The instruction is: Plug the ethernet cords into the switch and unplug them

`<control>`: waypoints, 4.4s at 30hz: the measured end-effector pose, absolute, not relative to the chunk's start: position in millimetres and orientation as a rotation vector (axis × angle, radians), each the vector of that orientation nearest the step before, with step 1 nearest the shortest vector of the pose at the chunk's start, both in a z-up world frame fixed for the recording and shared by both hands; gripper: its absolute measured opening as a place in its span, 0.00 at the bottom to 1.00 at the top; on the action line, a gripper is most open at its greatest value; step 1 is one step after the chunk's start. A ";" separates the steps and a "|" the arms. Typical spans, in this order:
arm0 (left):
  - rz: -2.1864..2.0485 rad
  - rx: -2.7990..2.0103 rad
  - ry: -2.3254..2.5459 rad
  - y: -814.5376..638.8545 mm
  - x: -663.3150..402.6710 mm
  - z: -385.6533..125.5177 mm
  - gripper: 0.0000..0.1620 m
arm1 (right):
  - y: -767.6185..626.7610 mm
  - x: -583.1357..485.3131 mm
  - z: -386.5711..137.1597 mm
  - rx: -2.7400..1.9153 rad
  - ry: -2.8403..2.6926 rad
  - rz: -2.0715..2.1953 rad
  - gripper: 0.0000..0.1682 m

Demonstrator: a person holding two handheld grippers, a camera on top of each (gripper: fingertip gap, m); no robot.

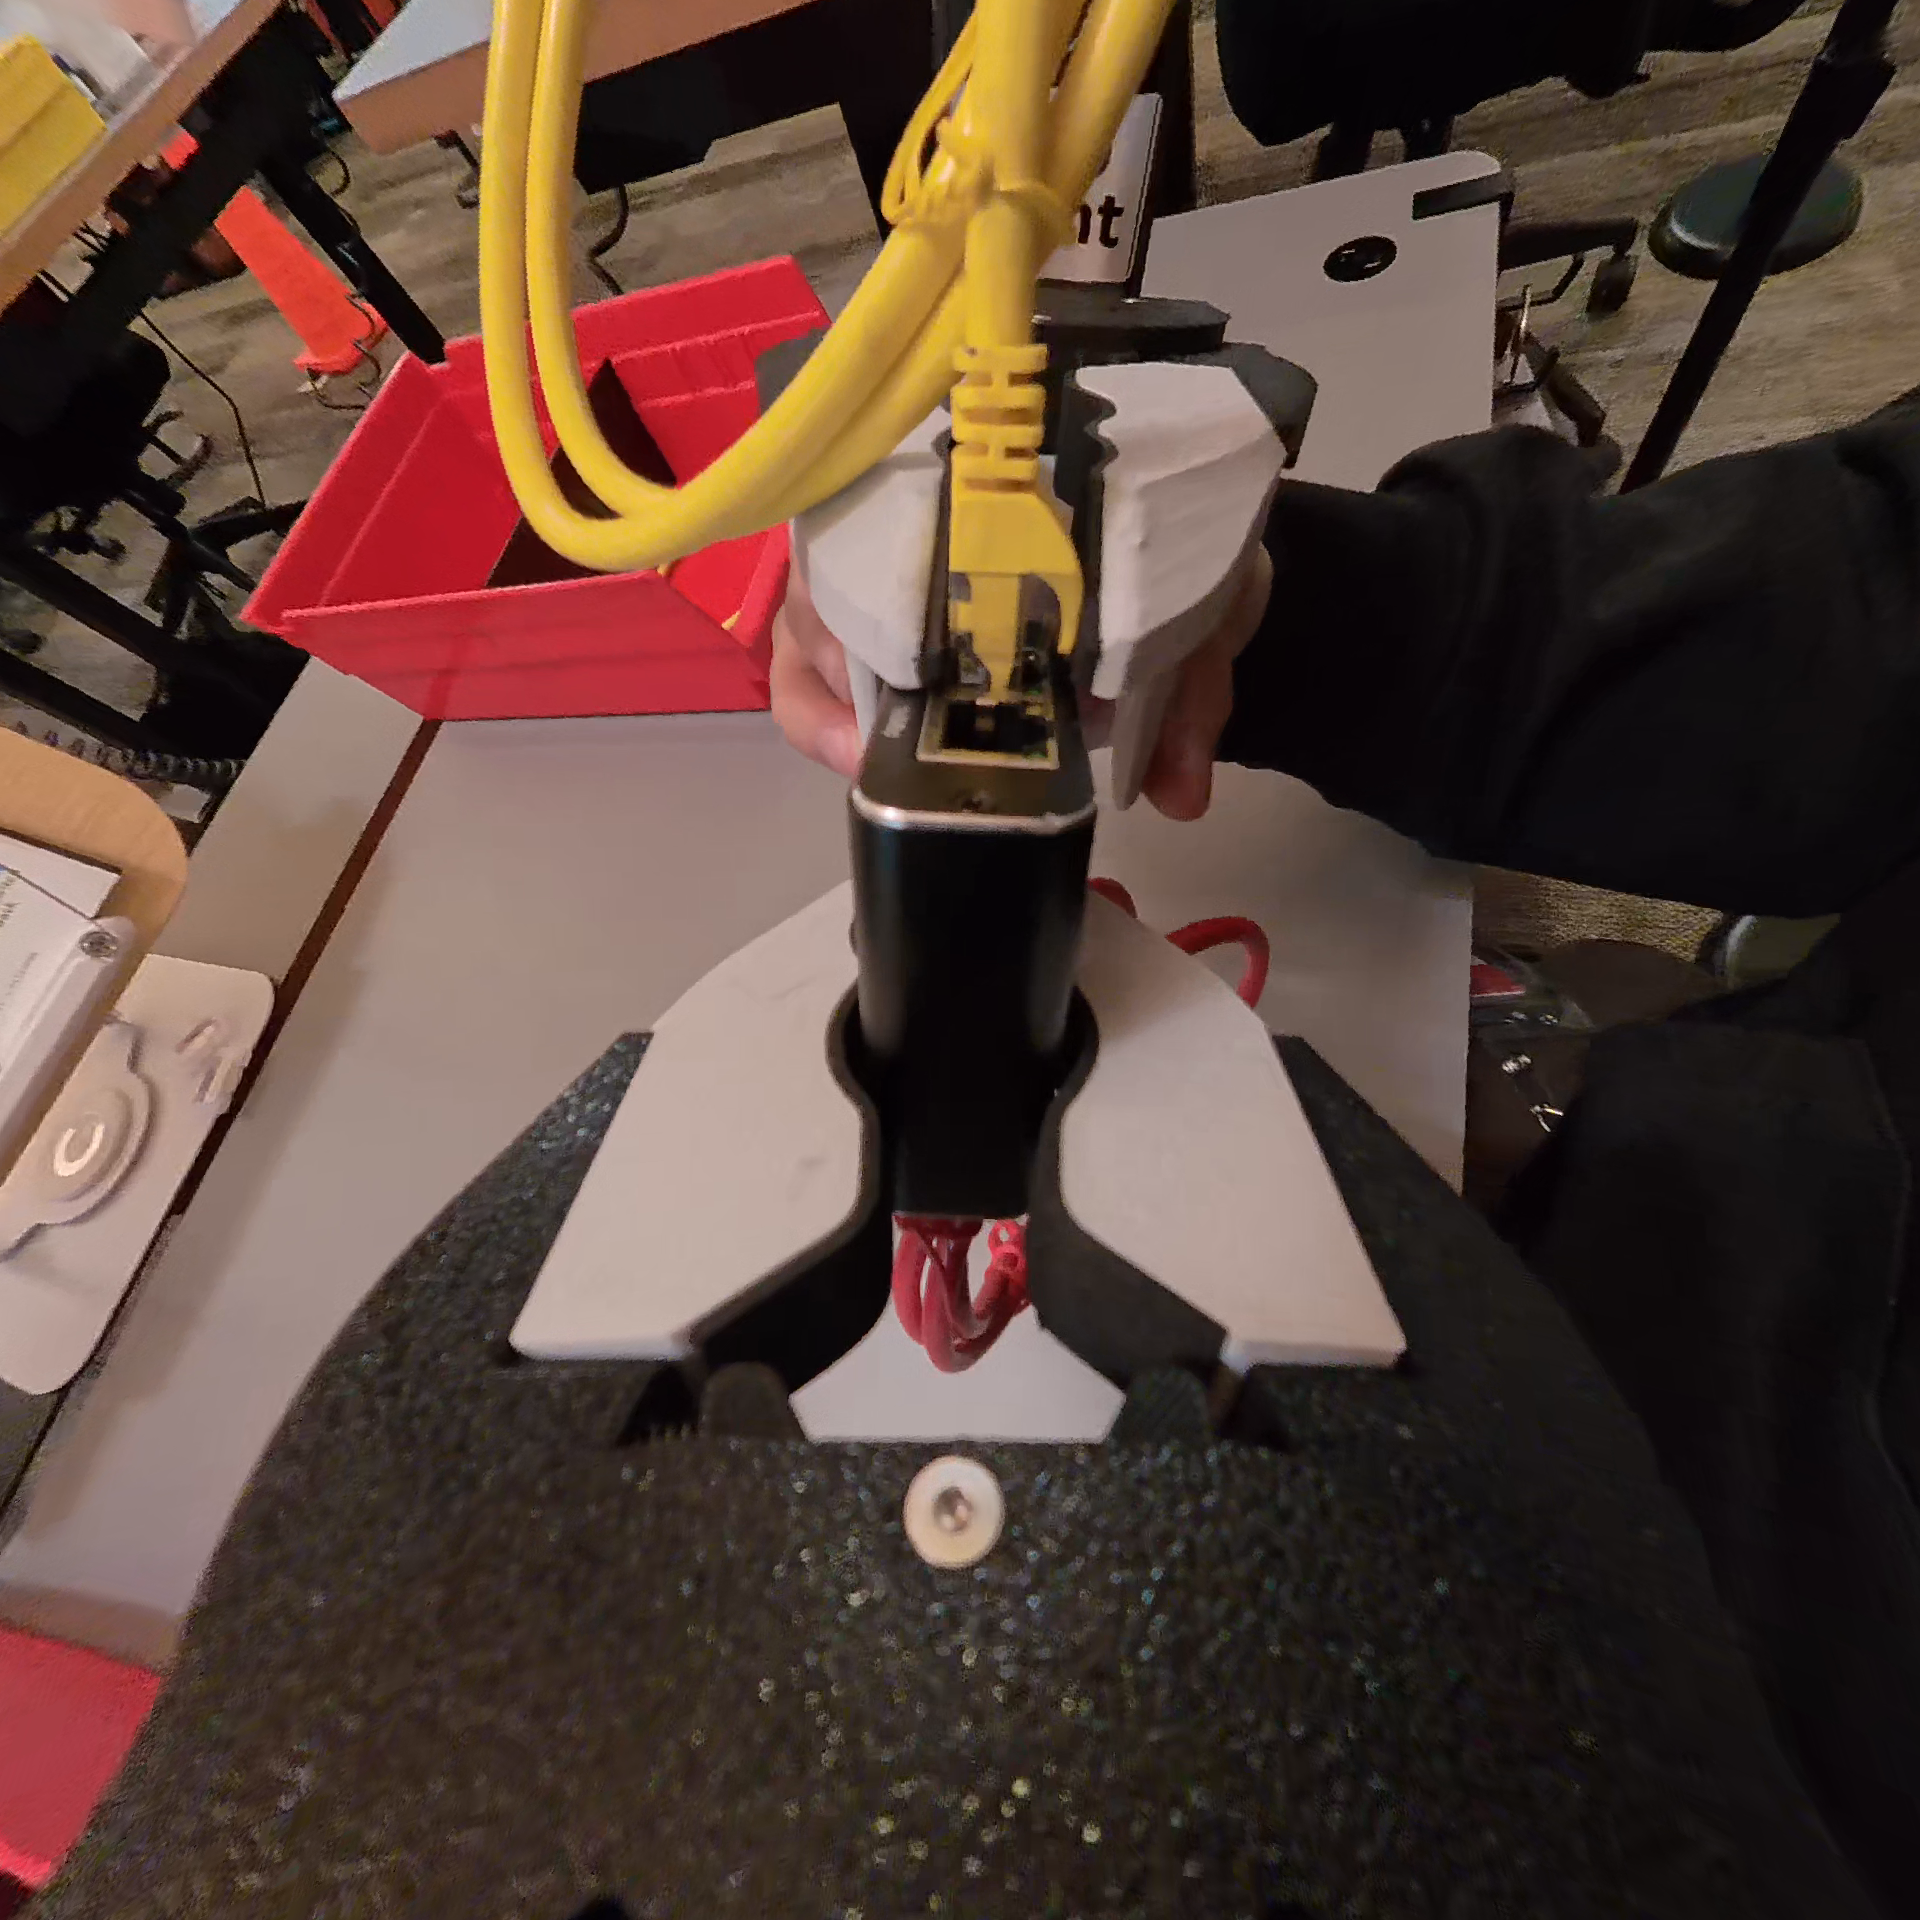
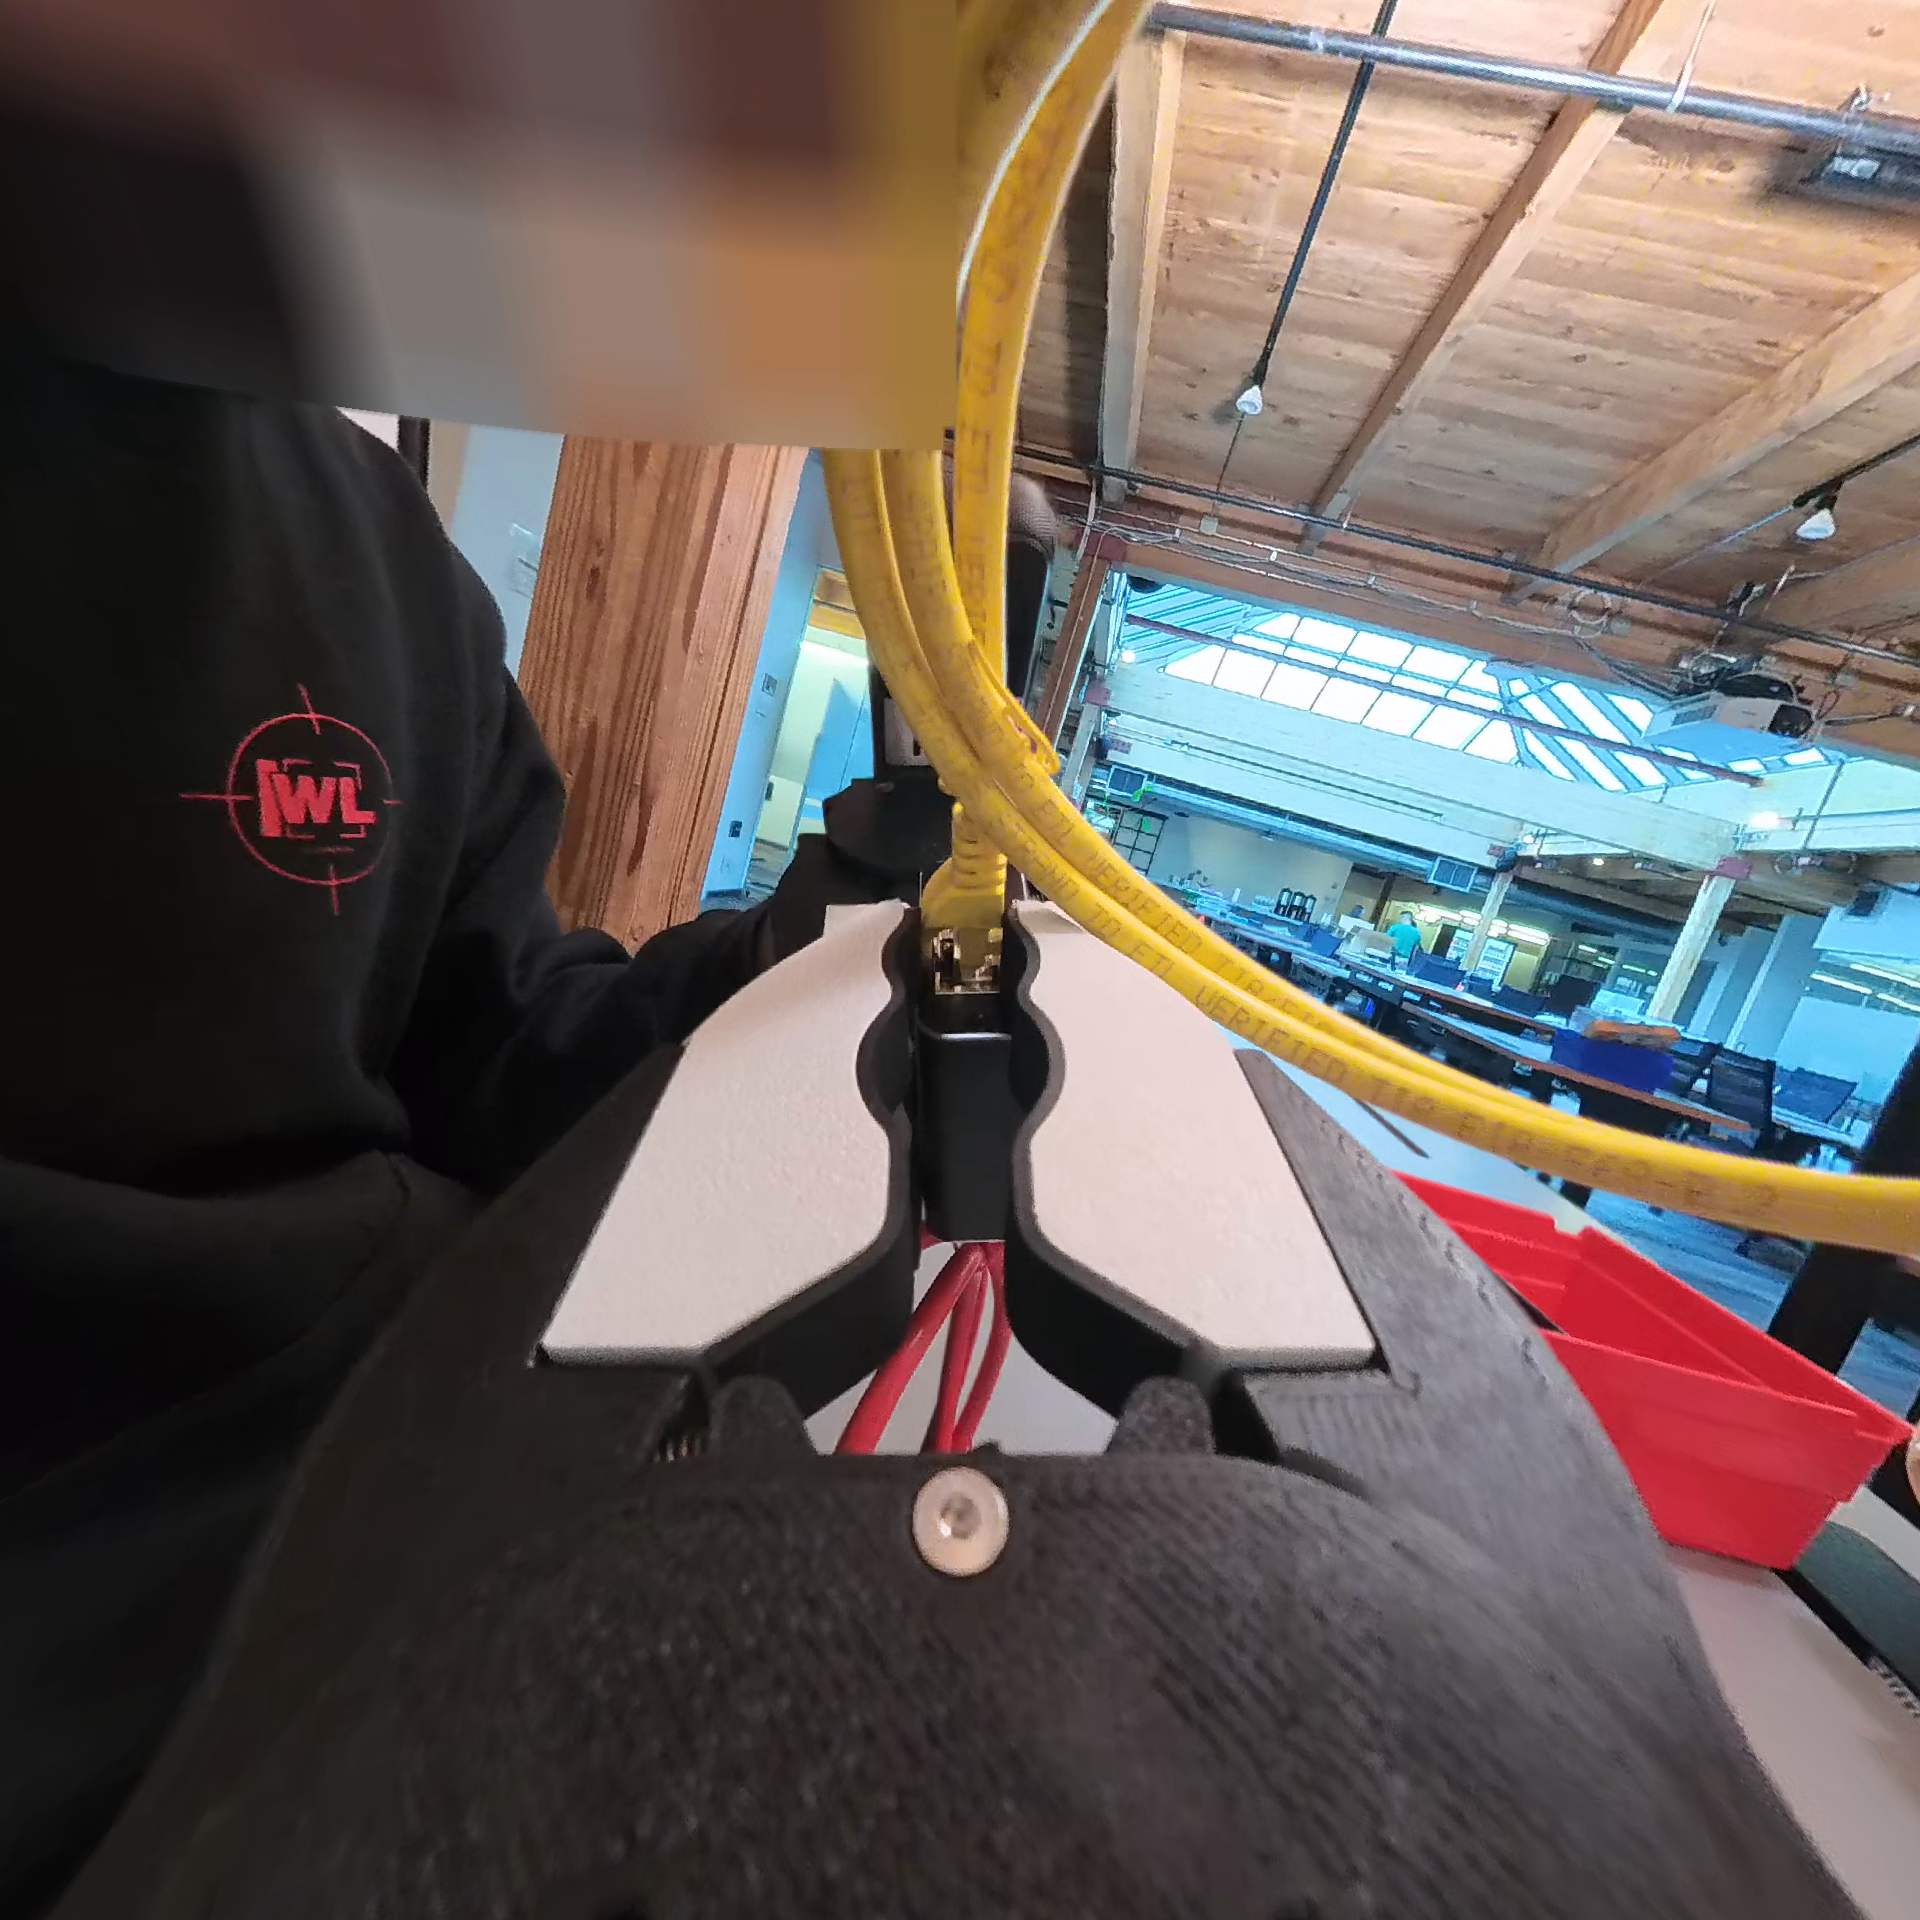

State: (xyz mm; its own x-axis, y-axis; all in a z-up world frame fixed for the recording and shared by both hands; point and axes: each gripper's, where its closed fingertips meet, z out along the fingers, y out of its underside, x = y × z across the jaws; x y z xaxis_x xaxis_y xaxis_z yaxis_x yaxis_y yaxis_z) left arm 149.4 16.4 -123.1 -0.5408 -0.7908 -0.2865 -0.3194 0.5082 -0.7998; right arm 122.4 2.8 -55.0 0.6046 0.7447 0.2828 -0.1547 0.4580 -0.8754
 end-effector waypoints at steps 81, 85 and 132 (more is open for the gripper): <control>-1.006 -1.152 2.073 26.1 150.0 -136.5 0.17 | 27.7 125.8 -59.6 -1.065 -0.574 0.810 0.08; -0.995 -1.168 2.073 27.5 151.1 -138.8 0.17 | 26.1 129.4 -61.5 -1.068 -0.539 0.914 0.09; -1.048 -1.165 2.071 26.1 145.7 -136.5 0.17 | 30.7 118.0 -55.0 -1.068 -0.518 0.970 0.09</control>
State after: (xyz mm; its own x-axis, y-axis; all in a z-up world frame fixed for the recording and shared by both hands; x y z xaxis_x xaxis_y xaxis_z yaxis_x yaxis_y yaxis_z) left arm 145.7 26.1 -136.5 -0.4818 -0.8729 -0.0773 -0.4549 0.3245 -0.8293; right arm 118.0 30.7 -55.0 0.5050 0.8588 -0.0867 -0.4061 0.1478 -0.9018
